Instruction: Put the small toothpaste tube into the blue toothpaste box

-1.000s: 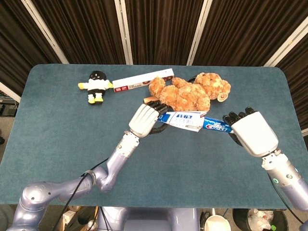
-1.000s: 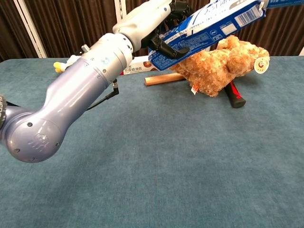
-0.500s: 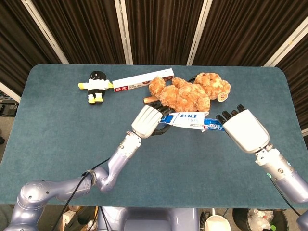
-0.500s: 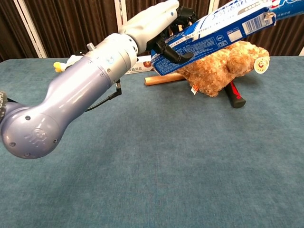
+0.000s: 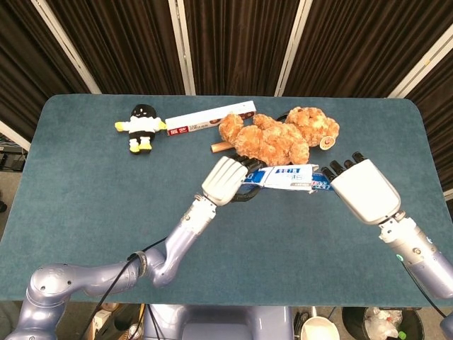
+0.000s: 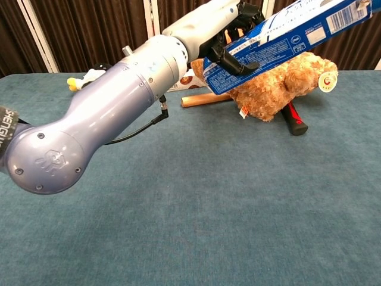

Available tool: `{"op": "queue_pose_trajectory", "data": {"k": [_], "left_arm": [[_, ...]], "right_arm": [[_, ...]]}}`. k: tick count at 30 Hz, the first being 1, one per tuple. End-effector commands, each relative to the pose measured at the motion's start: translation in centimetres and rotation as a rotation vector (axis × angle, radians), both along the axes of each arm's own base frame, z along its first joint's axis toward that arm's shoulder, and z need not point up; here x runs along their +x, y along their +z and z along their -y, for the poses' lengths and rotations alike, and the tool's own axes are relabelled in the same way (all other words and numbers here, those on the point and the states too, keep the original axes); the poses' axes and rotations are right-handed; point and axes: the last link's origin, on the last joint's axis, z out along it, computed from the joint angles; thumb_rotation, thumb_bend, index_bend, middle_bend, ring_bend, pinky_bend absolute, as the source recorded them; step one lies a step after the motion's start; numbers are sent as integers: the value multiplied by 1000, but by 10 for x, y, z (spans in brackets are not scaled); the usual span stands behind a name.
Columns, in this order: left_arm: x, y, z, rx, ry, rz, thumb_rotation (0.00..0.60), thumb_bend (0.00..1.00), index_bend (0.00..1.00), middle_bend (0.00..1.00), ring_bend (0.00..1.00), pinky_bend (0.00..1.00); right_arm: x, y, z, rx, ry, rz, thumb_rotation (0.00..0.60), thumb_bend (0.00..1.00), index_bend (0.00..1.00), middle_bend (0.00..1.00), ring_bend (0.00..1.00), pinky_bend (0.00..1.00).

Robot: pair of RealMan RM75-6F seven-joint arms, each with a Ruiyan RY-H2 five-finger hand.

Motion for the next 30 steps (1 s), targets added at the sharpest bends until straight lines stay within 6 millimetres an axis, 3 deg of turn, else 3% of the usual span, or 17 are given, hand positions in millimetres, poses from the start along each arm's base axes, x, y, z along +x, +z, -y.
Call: {"op": "queue_pose_trajectory", "data": {"k": [1,14,22,30], "left_arm": [[2,-3,1,-9,-8,18,600,444,345,482,444,473],[12,-15,-3,-26,-16,68,600,444,342,478,439,473],[24,-12,-3,-28,-39,81,600,443,337,473,437,473],[30,-10,-1,-31,-52,78,600,444,335,469,433,473]], "right_arm": [[-2,4,0,-10,10,5,600,361,707,742,729,593],[-1,19,0,-59,97,-30,600,360,657,743,691,575],[-2,23,1,-72,127,-98,600,360,637,742,681,564],[-2,28,0,-92,143,-122,600,359,464,611,536,436]]}}
